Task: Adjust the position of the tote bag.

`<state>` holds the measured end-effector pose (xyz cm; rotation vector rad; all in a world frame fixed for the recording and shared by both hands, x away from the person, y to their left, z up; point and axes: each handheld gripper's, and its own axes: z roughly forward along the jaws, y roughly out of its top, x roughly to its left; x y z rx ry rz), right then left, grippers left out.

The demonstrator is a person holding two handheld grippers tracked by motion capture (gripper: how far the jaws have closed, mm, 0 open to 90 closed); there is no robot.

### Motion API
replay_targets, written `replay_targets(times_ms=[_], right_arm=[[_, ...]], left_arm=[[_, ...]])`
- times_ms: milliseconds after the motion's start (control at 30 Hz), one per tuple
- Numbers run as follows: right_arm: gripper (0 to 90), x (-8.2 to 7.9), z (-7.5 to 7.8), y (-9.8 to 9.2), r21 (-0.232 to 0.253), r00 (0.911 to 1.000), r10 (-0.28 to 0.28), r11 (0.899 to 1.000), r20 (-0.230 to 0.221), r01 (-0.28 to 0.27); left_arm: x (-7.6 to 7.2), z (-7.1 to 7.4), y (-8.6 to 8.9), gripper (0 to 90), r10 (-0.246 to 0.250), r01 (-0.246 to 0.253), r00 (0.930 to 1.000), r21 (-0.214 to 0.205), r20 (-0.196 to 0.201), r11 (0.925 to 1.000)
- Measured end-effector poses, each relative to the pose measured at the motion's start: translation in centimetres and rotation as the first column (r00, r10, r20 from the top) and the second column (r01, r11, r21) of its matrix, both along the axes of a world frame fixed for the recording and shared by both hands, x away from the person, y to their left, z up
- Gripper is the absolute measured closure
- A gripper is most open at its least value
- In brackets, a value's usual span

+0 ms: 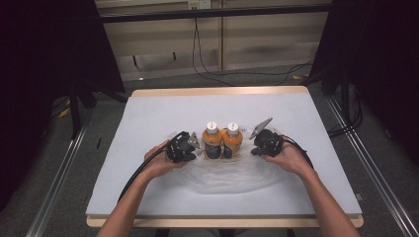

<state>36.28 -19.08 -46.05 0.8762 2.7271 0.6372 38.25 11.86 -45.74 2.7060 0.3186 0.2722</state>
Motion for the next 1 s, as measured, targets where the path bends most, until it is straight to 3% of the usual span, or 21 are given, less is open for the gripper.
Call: replay_targets(times_ms=[133, 167, 367, 400, 500, 667, 767, 833, 1000], right_arm=[[90.0, 0.1, 0.0, -1.0, 0.007, 0.9999, -0.011, 1.0, -0.007, 0.011], [90.0, 0.2, 0.0, -1.4, -0.018, 0.9998, -0.02, 1.0, 0.004, 0.02], [90.0, 0.3, 0.0, -2.4, -0.023, 0.9993, -0.037, 0.999, 0.002, 0.037], [90.0, 0.3, 0.1, -2.8, -0.041, 0.9992, -0.037, 0.998, 0.012, 0.038], [90.0, 0.4, 0.1, -3.3, -0.069, 0.9989, -0.041, 0.997, 0.023, 0.042], [90.0, 0.6, 0.1, -4.4, -0.071, 0.9977, -0.062, 0.995, 0.028, 0.064], [90.0, 0.6, 0.1, -4.9, -0.062, 0.9973, -0.074, 0.995, 0.008, 0.074], [90.0, 0.5, 0.2, -4.9, -0.069, 0.9977, -0.068, 0.995, 0.01, 0.068], [90.0, 0.3, 0.2, -5.2, -0.078, 0.998, -0.062, 0.995, 0.009, 0.062]], left_arm=[[0.6, 0.0, 1.3, 90.0, 0.021, -0.021, 0.9998, 0.01, -0.003, 0.9997], [0.8, 0.0, 1.8, 90.0, 0.029, -0.029, 0.9995, -0.004, -0.013, 0.9996], [0.9, 0.0, 3.3, 90.0, 0.048, -0.048, 0.9989, 0.017, 0.002, 0.9987], [1.0, 0.0, 3.7, 90.0, 0.055, -0.055, 0.9985, 0.009, -0.004, 0.9985], [1.3, 0.1, 4.0, 90.0, 0.045, -0.045, 0.999, 0.012, 0.0, 0.9989], [1.3, 0.1, 4.4, 90.0, 0.045, -0.045, 0.999, 0.018, 0.0, 0.9988], [1.2, 0.0, 4.6, 90.0, 0.058, -0.058, 0.9983, 0.01, 0.0, 0.9982], [1.2, 0.1, 4.7, 90.0, 0.053, -0.053, 0.9985, 0.023, 0.014, 0.9983], [0.9, 0.1, 5.3, 90.0, 0.051, -0.051, 0.9987, 0.024, 0.002, 0.9984]])
